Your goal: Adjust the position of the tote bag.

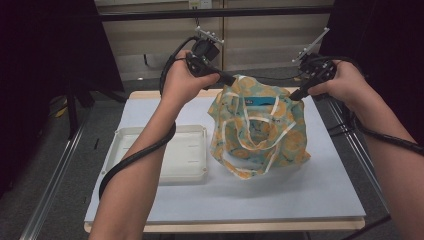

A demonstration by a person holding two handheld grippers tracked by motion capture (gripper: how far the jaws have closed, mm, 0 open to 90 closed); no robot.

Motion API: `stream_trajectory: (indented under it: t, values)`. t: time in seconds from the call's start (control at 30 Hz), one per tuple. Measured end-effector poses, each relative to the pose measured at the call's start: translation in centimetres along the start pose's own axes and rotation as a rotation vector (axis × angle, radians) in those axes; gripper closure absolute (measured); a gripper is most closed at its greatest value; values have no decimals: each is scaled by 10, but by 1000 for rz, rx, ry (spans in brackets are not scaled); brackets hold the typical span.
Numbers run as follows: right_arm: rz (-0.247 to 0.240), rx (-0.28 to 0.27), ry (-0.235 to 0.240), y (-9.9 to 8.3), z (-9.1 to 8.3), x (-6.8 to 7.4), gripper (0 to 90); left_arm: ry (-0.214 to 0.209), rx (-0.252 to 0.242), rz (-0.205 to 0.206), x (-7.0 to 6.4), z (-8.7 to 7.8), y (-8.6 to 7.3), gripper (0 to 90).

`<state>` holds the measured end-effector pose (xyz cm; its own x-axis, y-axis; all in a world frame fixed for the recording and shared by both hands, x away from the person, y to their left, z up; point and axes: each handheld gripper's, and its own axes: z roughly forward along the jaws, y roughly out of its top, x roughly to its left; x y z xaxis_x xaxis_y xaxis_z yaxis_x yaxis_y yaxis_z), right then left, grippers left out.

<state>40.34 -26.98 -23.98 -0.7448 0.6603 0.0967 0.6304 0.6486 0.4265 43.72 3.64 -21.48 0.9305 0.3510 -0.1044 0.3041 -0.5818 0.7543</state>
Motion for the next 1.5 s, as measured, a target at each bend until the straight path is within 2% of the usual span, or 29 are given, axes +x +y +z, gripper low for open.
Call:
stream_trajectory:
  t: [0.07, 0.13, 0.23, 0.27, 0.3, 0.4, 0.53, 0.67, 0.7, 0.9, 1.07, 1.17, 1.23, 1.37, 1.43, 1.5]
  values:
    - [4, 8, -6, -1, 3, -1, 866, 17, 10, -7, 4, 7, 0, 900]
    - [3, 24, -8, -3, 6, -3, 864, 42, 50, -10, 8, 18, -2, 900]
    - [8, 49, -15, -7, 11, -4, 861, 44, 95, -15, 13, 33, -6, 900]
    - [13, 59, -13, -8, 12, -3, 862, 36, 101, -28, 15, 38, -9, 900]
    - [-5, 65, -13, -9, 13, -3, 862, 29, 107, -35, 16, 42, -11, 900]
    - [2, 65, -28, -10, 11, 0, 847, 26, 114, -43, 16, 49, -15, 900]
    - [-13, 48, -54, -11, 3, 3, 773, 19, 112, -46, 12, 50, -18, 900]
    - [-2, 29, -87, -12, -8, 6, 682, 20, 112, -52, 11, 47, -21, 900]
    - [19, 21, -97, -12, -11, 8, 639, 19, 113, -51, 11, 46, -21, 900]
    - [-9, 4, -123, -10, -31, 13, 577, 28, 114, -47, 9, 41, -23, 900]
    - [-38, -20, -109, -5, -42, 18, 521, 24, 113, -38, 6, 41, -23, 900]
    - [-39, -53, -63, -2, -46, 22, 477, 21, 109, -45, 6, 41, -23, 900]
    - [-57, -69, -41, 0, -47, 26, 474, 22, 103, -49, 7, 42, -24, 900]
    - [-114, -57, -25, 5, -39, 34, 482, 13, 112, -45, 5, 44, -23, 900]
    - [-117, -41, -4, 6, -31, 36, 498, 6, 116, -39, 4, 45, -24, 900]
    - [-124, -22, -5, 8, -21, 38, 529, 4, 113, -40, 3, 45, -24, 900]
